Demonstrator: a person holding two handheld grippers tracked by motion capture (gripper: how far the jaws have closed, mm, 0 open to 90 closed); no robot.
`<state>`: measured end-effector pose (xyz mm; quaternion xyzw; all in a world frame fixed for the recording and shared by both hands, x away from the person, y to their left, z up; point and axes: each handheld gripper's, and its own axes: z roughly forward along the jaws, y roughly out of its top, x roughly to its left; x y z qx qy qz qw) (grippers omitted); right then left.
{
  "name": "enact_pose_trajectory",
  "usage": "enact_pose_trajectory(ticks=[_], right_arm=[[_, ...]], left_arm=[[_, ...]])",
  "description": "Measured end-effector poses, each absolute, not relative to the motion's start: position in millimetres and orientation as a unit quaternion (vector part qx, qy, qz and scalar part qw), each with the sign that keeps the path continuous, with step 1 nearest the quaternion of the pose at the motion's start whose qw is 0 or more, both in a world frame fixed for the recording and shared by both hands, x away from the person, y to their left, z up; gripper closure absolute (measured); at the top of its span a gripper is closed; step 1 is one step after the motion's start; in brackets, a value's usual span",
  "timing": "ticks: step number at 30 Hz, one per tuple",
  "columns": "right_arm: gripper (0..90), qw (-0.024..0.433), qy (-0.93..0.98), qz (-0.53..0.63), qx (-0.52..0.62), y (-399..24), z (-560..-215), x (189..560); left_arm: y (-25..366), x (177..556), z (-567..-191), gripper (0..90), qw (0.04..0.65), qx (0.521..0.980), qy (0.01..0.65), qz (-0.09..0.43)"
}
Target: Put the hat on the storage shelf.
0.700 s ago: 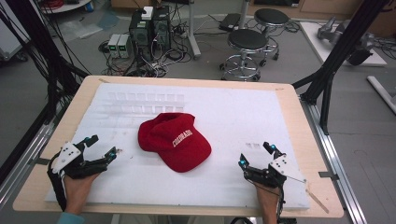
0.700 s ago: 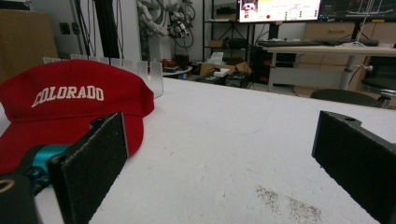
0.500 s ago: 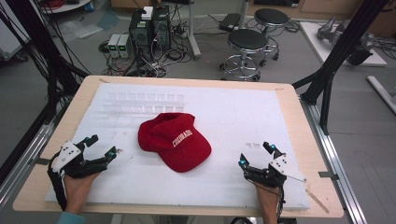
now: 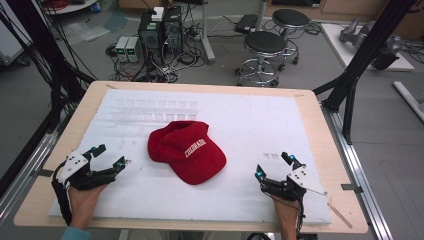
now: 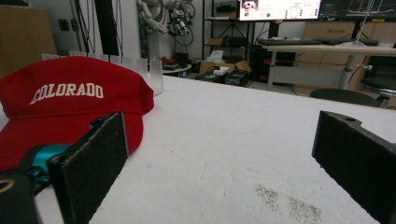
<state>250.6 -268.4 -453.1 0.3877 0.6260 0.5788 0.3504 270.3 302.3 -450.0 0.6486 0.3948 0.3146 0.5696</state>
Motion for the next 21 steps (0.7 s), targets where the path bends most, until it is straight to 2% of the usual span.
enact_pose_trajectory(ticks=[14,21], right_arm=[[2.5,0.353,0.629,0.575,0.386,-268,-453,252],[2.4,0.348,0.634,0.572,0.387,-267,-452,253]], left_arm=[[302,274,-447,13.7,0.559,0.653,0.411,0.303],[293,275,-424,13.3,0.566,0.669,0.399,0.271]])
